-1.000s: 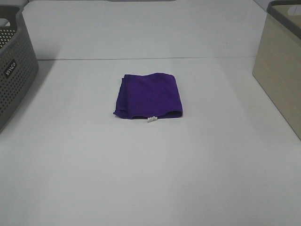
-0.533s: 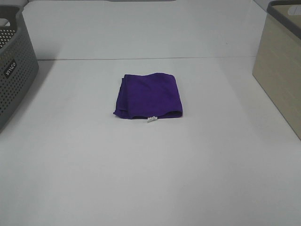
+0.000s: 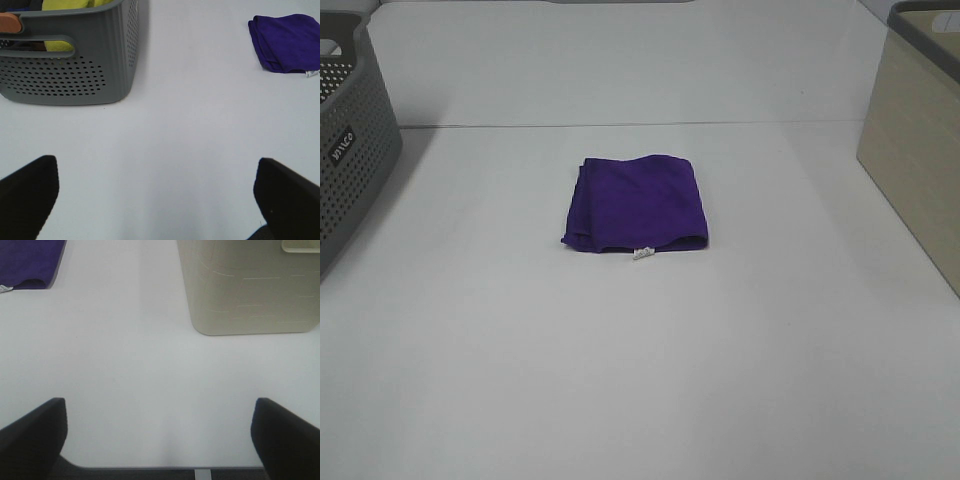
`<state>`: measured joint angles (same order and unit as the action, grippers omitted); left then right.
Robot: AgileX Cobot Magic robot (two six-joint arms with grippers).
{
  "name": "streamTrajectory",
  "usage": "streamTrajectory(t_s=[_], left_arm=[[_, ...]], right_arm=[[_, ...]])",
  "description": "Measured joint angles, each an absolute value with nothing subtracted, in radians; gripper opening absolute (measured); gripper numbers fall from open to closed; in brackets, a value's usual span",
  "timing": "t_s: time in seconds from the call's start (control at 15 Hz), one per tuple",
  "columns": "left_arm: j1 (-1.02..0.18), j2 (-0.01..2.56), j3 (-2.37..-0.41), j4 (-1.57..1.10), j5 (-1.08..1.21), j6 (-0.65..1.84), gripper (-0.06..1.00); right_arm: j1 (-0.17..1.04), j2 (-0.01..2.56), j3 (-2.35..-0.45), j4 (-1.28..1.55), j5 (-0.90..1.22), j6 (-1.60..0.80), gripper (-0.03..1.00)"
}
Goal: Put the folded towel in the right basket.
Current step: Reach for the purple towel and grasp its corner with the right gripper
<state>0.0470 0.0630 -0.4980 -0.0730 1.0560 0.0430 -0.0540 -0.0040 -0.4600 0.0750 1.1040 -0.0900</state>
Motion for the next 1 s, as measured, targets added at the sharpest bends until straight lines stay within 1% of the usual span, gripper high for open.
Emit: streamTrajectory(t_s=[0.27, 0.4, 0.53, 0.6, 0.67, 0.73, 0.8, 0.87, 1.0], left_arm=[[0.047, 0.061, -0.498, -0.073, 1.056, 0.043, 0.99], [0.047, 0.044, -0.498, -0.073, 1.056, 0.043, 0.99], [0.047, 0.036, -0.498, -0.073, 1.054, 0.043, 0.99], [0.047, 0.036, -0.498, -0.073, 1.054, 0.043, 0.99], [0.047, 0.036, -0.498, -0.073, 1.053, 0.043, 0.99], [0.047, 0.036, -0.498, -0.073, 1.053, 0.043, 0.99], [0.047, 0.036, -0.498, -0.073, 1.053, 0.043, 0.99], [0.047, 0.036, -0.498, -0.073, 1.053, 0.043, 0.99], [0.047, 0.036, -0.498, -0.073, 1.053, 0.043, 0.99]], right_arm=[[-0.054, 0.004, -0.462, 0.075, 1.103, -0.104, 0.96], [-0.054, 0.134, -0.520, 0.084, 1.113, -0.115, 0.96], [-0.054, 0.404, -0.680, 0.127, 1.183, -0.120, 0.96], [-0.054, 0.549, -0.798, 0.140, 1.211, -0.120, 0.96], [-0.054, 0.627, -0.858, 0.143, 1.214, -0.120, 0.96], [-0.054, 0.769, -0.962, 0.146, 1.214, -0.120, 0.96], [-0.054, 0.990, -1.148, 0.175, 1.212, -0.120, 0.96], [-0.054, 1.032, -1.187, 0.193, 1.212, -0.120, 0.96], [-0.051, 1.228, -1.311, 0.308, 1.212, -0.128, 0.96]])
